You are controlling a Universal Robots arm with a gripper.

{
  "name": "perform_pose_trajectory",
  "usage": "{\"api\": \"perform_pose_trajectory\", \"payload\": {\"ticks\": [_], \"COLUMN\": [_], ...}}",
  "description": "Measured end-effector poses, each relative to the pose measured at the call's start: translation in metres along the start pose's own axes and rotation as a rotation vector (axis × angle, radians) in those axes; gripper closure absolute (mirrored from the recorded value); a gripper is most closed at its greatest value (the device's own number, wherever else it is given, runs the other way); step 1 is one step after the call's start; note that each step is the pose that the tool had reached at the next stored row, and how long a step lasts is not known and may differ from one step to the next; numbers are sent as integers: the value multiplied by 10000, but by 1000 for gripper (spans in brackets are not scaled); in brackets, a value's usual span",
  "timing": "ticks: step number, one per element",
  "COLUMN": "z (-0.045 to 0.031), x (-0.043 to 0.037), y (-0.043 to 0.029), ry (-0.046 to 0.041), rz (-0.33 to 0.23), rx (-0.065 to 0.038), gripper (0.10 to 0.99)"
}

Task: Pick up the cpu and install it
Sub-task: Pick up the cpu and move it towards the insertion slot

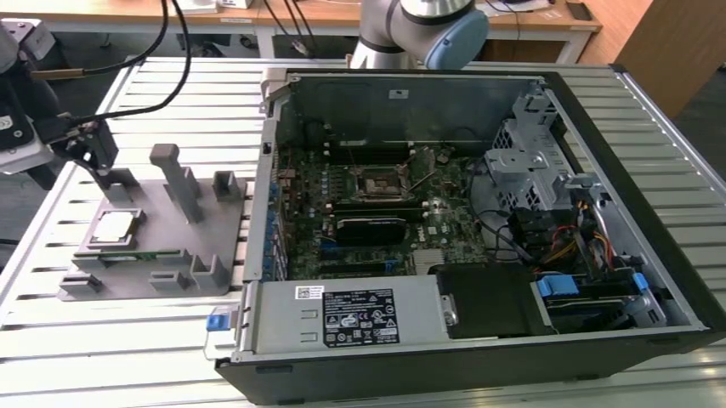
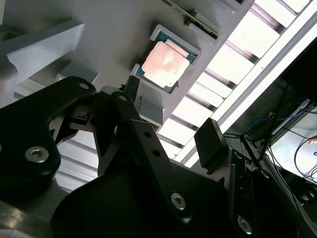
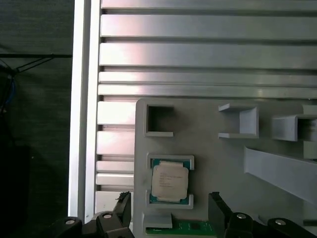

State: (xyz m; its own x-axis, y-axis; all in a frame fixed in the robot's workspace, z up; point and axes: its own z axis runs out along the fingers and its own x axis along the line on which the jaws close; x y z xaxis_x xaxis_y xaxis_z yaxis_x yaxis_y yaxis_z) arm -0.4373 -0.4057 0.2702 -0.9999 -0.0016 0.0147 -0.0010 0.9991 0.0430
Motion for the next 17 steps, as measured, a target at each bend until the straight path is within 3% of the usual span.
{"api": "perform_pose_trajectory", "payload": {"ticks": [9, 17], "z": [160, 250], "x": [-2, -3], "y": [-7, -11], "ry": [0, -2], "rz": [7, 18], "rx": [0, -1], "gripper": [369, 369]}}
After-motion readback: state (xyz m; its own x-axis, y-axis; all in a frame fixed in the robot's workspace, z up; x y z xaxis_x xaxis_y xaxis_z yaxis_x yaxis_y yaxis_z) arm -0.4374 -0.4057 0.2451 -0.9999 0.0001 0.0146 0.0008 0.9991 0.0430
